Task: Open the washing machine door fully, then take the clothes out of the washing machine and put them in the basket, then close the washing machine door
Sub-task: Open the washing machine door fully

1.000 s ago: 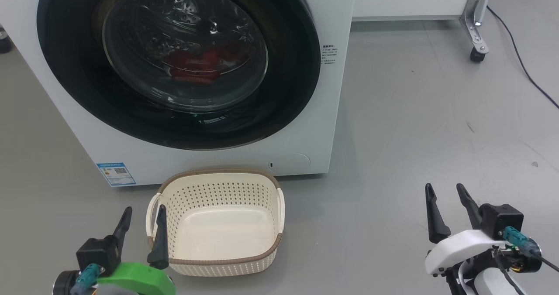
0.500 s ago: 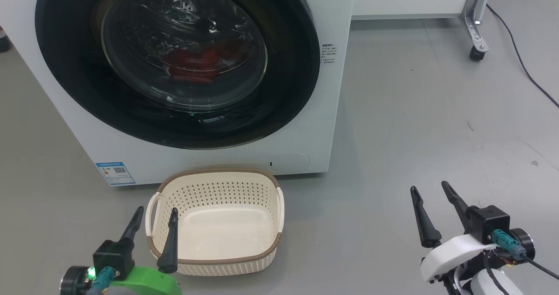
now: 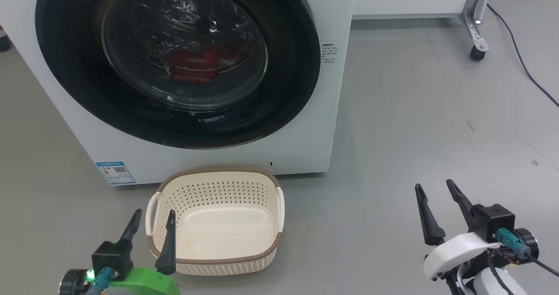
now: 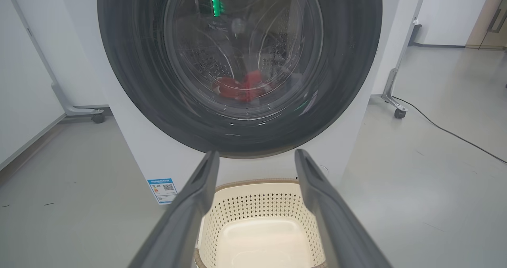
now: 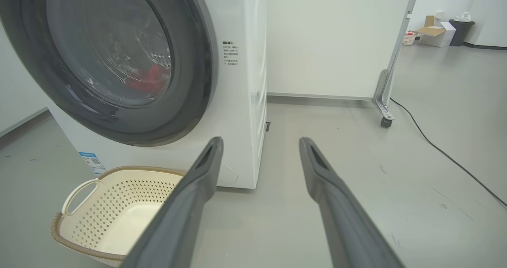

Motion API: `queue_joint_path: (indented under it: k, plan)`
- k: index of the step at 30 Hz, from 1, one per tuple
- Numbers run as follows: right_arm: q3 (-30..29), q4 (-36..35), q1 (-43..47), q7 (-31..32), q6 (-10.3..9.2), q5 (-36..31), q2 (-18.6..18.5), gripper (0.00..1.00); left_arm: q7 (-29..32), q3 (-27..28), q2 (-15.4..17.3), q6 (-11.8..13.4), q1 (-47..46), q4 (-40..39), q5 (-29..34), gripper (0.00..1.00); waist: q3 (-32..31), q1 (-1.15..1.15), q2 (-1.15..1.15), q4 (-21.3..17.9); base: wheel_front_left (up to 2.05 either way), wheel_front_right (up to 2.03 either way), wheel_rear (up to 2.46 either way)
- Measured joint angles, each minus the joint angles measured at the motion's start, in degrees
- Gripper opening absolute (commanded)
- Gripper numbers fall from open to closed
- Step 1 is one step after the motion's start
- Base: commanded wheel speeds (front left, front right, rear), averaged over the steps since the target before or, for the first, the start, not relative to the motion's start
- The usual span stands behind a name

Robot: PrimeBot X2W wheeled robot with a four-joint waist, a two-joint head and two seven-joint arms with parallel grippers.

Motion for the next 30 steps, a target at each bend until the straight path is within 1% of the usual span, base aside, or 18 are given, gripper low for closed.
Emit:
queue_joint_path:
  k: [6, 8, 22, 30]
  plan:
    - [-0.44, 0.03, 0.0, 0.0, 0.08, -0.02, 0.29, 1.0, 0.0, 0.12, -0.16, 0.0, -0.49, 0.37, 0.33, 1.0, 0.0, 0.0, 0.0, 0.05, 0.0, 0.0, 0.0]
    - [-0.67, 0.19, 0.0, -0.04, 0.26, 0.0, 0.54, 0.0, 0.0, 0.22, -0.23, 0.0, -0.75, 0.37, 0.33, 1.0, 0.0, 0.0, 0.0, 0.07, 0.0, 0.0, 0.0]
    - [-1.45, 0.65, 0.01, -0.05, 1.21, 0.0, 1.0, 0.0, 0.0, 0.86, -0.44, -0.01, -0.79, 0.66, 1.25, 1.0, -0.04, 0.0, 0.0, 0.36, 0.0, 0.0, 0.0]
    - [-2.64, 0.82, 0.0, -0.05, 2.74, 0.87, 1.78, 0.0, 0.0, 0.82, -0.74, -0.05, -0.8, 0.68, 1.53, 1.0, 0.62, 0.0, 0.0, 0.57, 0.0, 0.0, 0.0]
